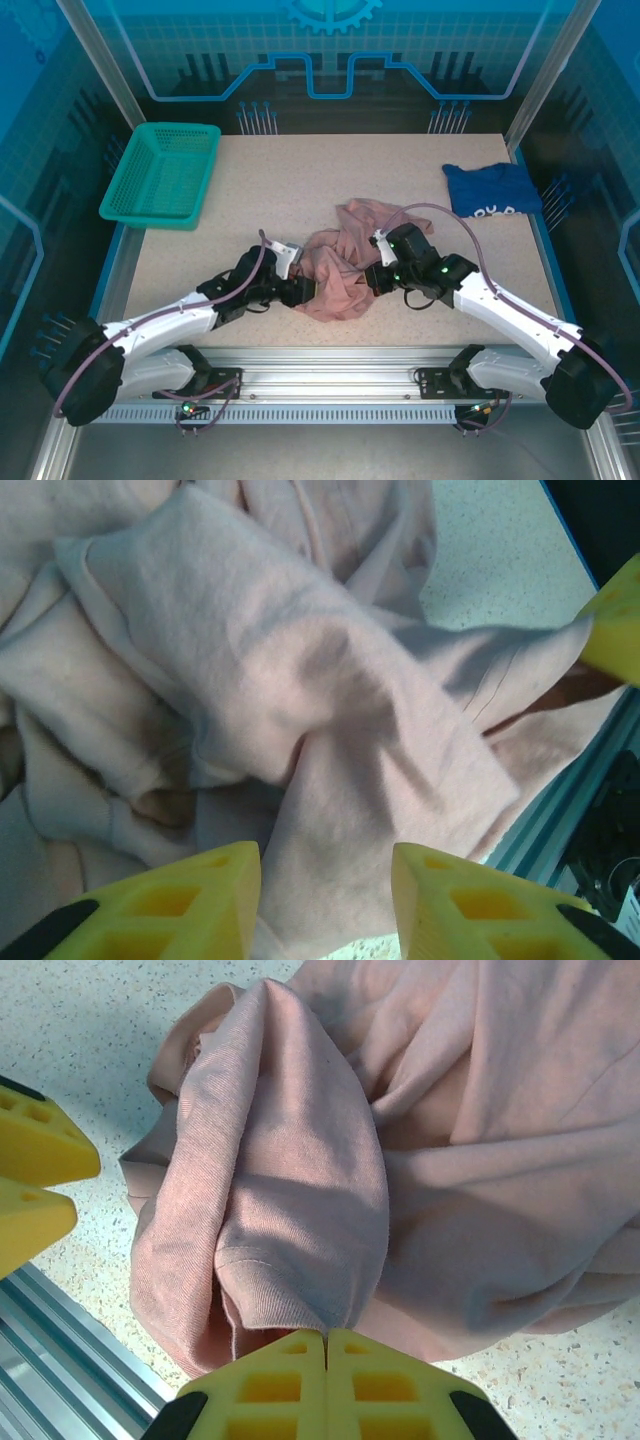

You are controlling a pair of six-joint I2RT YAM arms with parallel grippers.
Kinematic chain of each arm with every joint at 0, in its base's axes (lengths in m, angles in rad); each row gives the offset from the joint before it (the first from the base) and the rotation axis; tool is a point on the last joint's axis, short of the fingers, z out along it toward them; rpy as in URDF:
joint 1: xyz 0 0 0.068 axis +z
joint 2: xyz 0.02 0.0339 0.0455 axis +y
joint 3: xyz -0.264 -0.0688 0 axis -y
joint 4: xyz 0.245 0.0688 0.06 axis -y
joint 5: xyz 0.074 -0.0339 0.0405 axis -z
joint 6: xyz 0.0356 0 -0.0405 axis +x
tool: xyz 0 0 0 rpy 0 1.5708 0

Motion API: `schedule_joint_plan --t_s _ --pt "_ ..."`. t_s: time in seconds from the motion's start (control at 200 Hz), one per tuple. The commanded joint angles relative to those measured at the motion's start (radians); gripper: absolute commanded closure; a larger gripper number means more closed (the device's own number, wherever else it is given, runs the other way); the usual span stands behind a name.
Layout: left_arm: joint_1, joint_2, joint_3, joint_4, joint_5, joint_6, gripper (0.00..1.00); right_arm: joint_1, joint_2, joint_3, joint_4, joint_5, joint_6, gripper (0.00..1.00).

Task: Fold the inside-out t-shirt

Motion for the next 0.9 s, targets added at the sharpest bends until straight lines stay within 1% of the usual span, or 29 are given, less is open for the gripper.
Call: schedule_joint_plan --t_s 0.0,0.095,0.205,0.25,0.31,0.41,0.465,0.57,0.68,0.765,0.895 --pt "-0.002 0.074 0.122 -0.034 0.001 -0.066 0.53 0.001 -0.008 -0.003 0.032 -0.010 0.016 1.00" --pt "-0.014 0.161 0.186 -0.054 -0.019 -0.050 0.50 0.002 -0.002 -0.002 0.040 -0.011 0.013 1.00" --pt "-0.025 0.266 0.255 -0.064 -0.011 -0.038 0.50 0.004 0.000 0.004 0.037 -0.010 0.011 1.00" --pt "-0.031 0.305 0.280 -0.064 -0.010 -0.033 0.52 0.004 -0.004 0.001 0.037 -0.006 0.010 1.00" --pt "-0.031 0.348 0.311 -0.076 -0.020 -0.032 0.59 0.006 -0.007 0.001 0.035 -0.001 0.010 1.00" --pt "-0.031 0.367 0.338 -0.116 -0.075 -0.016 0.80 0.005 -0.021 0.001 0.019 0.018 0.005 1.00" --pt "-0.028 0.349 0.331 -0.117 -0.083 -0.005 0.89 0.006 -0.035 0.004 0.006 0.033 0.000 1.00" --pt "-0.021 0.274 0.295 -0.110 -0.073 0.018 1.00 0.006 -0.062 0.015 -0.027 0.069 -0.020 1.00" --pt "-0.014 0.156 0.222 -0.121 -0.067 0.036 1.00 0.004 -0.101 0.025 -0.049 0.088 -0.028 1.00" --pt "-0.007 0.049 0.133 -0.134 -0.074 0.034 1.00 0.004 -0.131 0.010 -0.047 0.091 -0.014 1.00" --pt "-0.001 -0.080 -0.012 -0.144 -0.114 0.009 0.96 0.008 -0.148 -0.049 0.001 0.072 0.042 1.00"
